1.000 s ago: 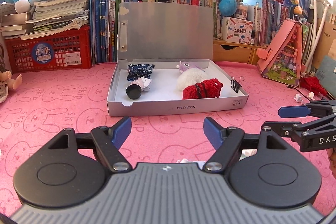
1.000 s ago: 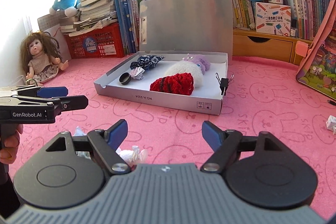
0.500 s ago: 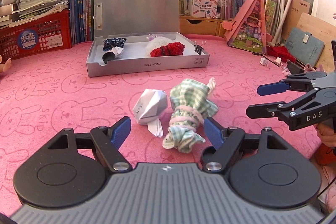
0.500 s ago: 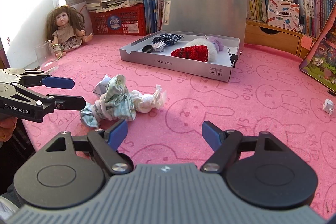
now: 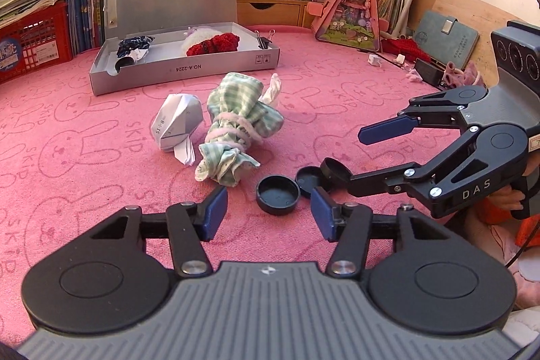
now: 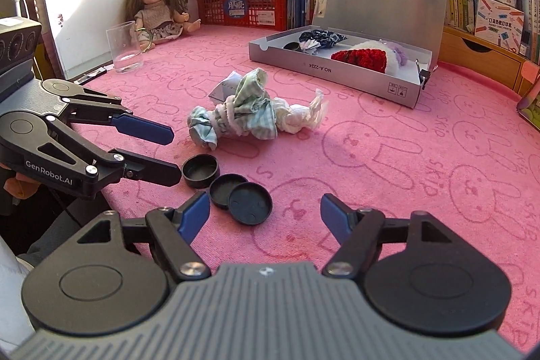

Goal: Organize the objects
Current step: 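Grasp a black lid with the left gripper while the right gripper grasps another lid, then carry both black lids with both grippers into the grey box, then open both grippers to drop the black lids in the box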

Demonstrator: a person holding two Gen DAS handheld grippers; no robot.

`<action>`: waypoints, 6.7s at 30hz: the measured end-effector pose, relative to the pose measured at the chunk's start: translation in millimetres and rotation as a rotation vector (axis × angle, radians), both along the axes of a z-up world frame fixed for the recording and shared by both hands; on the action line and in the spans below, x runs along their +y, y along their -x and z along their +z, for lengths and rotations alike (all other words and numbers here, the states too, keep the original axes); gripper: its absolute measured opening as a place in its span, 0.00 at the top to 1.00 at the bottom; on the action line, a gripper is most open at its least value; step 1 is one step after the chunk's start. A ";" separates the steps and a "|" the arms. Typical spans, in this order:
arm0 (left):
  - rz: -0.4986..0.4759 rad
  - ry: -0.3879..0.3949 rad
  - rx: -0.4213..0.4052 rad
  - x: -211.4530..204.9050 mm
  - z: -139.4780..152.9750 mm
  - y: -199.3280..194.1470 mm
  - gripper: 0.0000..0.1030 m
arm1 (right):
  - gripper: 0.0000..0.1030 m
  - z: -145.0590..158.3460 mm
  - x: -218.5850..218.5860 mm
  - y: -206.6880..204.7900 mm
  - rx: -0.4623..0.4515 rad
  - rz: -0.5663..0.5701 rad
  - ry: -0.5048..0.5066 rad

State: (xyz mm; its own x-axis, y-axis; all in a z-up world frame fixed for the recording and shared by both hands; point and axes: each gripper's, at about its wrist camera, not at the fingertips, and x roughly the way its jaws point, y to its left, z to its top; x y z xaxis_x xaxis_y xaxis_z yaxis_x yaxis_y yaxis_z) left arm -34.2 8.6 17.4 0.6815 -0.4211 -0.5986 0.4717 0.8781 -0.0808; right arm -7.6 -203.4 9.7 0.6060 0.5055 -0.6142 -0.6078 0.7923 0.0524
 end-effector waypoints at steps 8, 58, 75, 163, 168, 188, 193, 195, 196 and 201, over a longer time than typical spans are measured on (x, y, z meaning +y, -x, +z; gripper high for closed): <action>0.003 -0.009 0.003 -5.4 -6.8 -4.2 0.48 | 0.43 -7.6 10.7 0.8 0.000 0.009 0.027; 0.149 -0.032 -0.096 -20.4 -26.7 -7.5 0.63 | 0.65 -21.6 9.5 15.1 -0.075 -0.193 0.010; 0.124 0.028 -0.098 -18.4 3.8 -10.3 0.63 | 0.65 -0.7 -4.0 -5.4 -0.087 -0.299 -0.022; 0.413 -0.075 0.110 -34.5 -7.3 -482.2 0.63 | 0.64 -0.1 2.1 -420.4 0.171 -0.678 -0.118; 0.403 -0.066 0.116 -34.8 -6.4 -481.1 0.62 | 0.61 0.2 3.9 -418.6 0.170 -0.674 -0.119; 0.353 -0.042 0.023 -37.6 68.8 -417.1 0.24 | 0.46 56.6 -1.6 -366.2 0.094 -0.647 -0.141; 0.338 -0.033 -0.016 -35.7 86.7 -379.3 0.22 | 0.41 83.7 -1.9 -329.1 0.051 -0.622 -0.123; 0.330 -0.032 -0.036 -36.8 98.8 -354.8 0.20 | 0.39 92.1 -1.0 -313.0 0.031 -0.610 -0.121; 0.328 -0.033 -0.043 -36.8 101.6 -348.0 0.19 | 0.39 95.9 -0.5 -305.0 0.024 -0.604 -0.122; 0.311 -0.043 -0.080 -34.9 112.8 -305.8 0.18 | 0.36 109.2 2.9 -267.8 -0.018 -0.577 -0.114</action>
State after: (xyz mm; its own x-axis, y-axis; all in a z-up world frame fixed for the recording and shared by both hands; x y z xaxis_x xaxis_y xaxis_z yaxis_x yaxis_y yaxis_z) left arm 271.6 -26.3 130.2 0.8190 -0.1607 -0.5508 0.1837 0.9829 -0.0136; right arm 260.2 -200.5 118.8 0.8123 0.1533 -0.5627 -0.0817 0.9852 0.1504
